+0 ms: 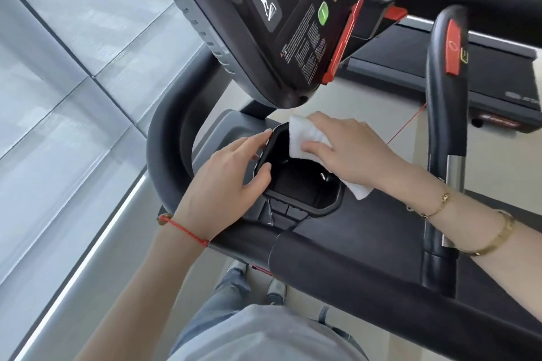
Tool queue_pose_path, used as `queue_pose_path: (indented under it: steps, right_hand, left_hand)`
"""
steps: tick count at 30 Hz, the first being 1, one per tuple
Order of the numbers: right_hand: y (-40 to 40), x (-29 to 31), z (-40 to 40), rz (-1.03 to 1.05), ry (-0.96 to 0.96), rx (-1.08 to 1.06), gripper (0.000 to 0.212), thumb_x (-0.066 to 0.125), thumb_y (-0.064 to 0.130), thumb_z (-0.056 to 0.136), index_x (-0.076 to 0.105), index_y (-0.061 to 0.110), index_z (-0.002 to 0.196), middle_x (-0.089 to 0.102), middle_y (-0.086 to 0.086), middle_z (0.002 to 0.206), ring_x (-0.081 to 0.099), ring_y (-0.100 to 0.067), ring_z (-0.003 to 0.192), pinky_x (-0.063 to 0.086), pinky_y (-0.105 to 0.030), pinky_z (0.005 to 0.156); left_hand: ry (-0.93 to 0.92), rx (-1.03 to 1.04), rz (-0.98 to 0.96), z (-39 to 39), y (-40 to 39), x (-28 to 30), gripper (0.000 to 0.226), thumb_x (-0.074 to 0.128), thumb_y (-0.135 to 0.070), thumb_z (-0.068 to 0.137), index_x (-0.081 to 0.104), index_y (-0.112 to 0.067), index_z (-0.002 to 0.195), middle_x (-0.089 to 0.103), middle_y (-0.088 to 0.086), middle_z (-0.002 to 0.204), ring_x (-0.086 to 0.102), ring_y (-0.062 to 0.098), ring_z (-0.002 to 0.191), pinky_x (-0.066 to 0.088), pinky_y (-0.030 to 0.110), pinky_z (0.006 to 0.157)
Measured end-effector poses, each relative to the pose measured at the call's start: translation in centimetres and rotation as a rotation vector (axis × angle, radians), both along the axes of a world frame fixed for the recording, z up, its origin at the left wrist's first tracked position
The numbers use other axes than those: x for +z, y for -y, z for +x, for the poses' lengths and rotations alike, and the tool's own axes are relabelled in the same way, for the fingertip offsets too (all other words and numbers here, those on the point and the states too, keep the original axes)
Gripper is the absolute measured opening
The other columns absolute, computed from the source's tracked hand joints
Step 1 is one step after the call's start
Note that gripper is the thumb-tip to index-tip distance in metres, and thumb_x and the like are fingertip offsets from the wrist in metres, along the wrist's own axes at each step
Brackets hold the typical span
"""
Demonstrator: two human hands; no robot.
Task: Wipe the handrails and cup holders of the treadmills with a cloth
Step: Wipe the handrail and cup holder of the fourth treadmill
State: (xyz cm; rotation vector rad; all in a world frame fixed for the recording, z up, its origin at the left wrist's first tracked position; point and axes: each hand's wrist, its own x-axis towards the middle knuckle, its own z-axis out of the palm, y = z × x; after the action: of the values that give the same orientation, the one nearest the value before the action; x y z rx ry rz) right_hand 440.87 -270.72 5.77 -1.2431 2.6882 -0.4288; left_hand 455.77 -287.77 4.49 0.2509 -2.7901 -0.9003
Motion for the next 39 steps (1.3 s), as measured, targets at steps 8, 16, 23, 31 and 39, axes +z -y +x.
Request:
queue_pose_path:
  steps: [8, 16, 23, 31, 39]
  right_hand:
    - [-1.5, -0.8, 2.0, -0.109, 0.317, -0.406, 0.027, 0.049, 0.039, 0.097, 0.040, 0.014, 0.098, 0.045, 0.004, 0.075, 0.043, -0.012, 0.066, 0.027, -0.025, 0.053]
    - [-0.8, -0.7, 5.1, -0.361, 0.498, -0.681, 0.028, 0.051, 0.036, 0.098, 0.040, 0.020, 0.118, 0.051, 0.008, 0.088, 0.048, -0.002, 0.076, 0.035, -0.012, 0.055]
    - [-0.8, -1.4, 8.7, -0.363, 0.624, -0.883, 0.047, 0.049, 0.038, 0.098, 0.026, 0.017, 0.134, 0.052, 0.004, 0.100, 0.051, -0.002, 0.083, 0.040, -0.024, 0.060]
    - [0.1, -0.2, 8.2, -0.307, 0.454, -0.932, 0.046, 0.045, 0.042, 0.099, 0.034, 0.016, 0.136, 0.051, 0.012, 0.091, 0.052, -0.001, 0.078, 0.036, -0.021, 0.057]
    - [-0.8, 2.4, 14.2, -0.392, 0.405, -0.903, 0.041, 0.038, 0.046, 0.100, 0.035, 0.034, 0.138, 0.064, 0.006, 0.083, 0.066, -0.006, 0.071, 0.057, -0.038, 0.065]
  left_hand:
    - [-0.004, -0.141, 0.002, -2.2, 1.7, 0.1, 0.054, 0.056, -0.028, 0.093, 0.043, -0.028, 0.145, 0.059, -0.010, 0.125, 0.058, 0.006, 0.110, 0.052, 0.037, 0.092]
    - [0.002, -0.334, -0.019, -5.3, 3.4, -0.7, 0.053, 0.054, -0.033, 0.094, 0.042, -0.030, 0.145, 0.056, -0.010, 0.131, 0.053, 0.009, 0.114, 0.045, 0.025, 0.093]
    - [0.019, -0.494, -0.021, -7.4, 4.9, -0.7, 0.051, 0.047, -0.044, 0.094, 0.045, -0.029, 0.143, 0.059, -0.009, 0.127, 0.056, 0.011, 0.112, 0.048, 0.032, 0.097]
    - [-0.017, -0.612, 0.066, -8.0, 5.9, -1.2, 0.045, 0.044, -0.036, 0.100, 0.045, -0.026, 0.143, 0.064, -0.009, 0.119, 0.058, 0.002, 0.105, 0.048, 0.024, 0.092]
    - [-0.016, -0.650, 0.163, -8.4, 6.0, -1.8, 0.043, 0.044, -0.033, 0.101, 0.045, -0.023, 0.143, 0.057, -0.013, 0.109, 0.057, 0.000, 0.101, 0.050, 0.030, 0.094]
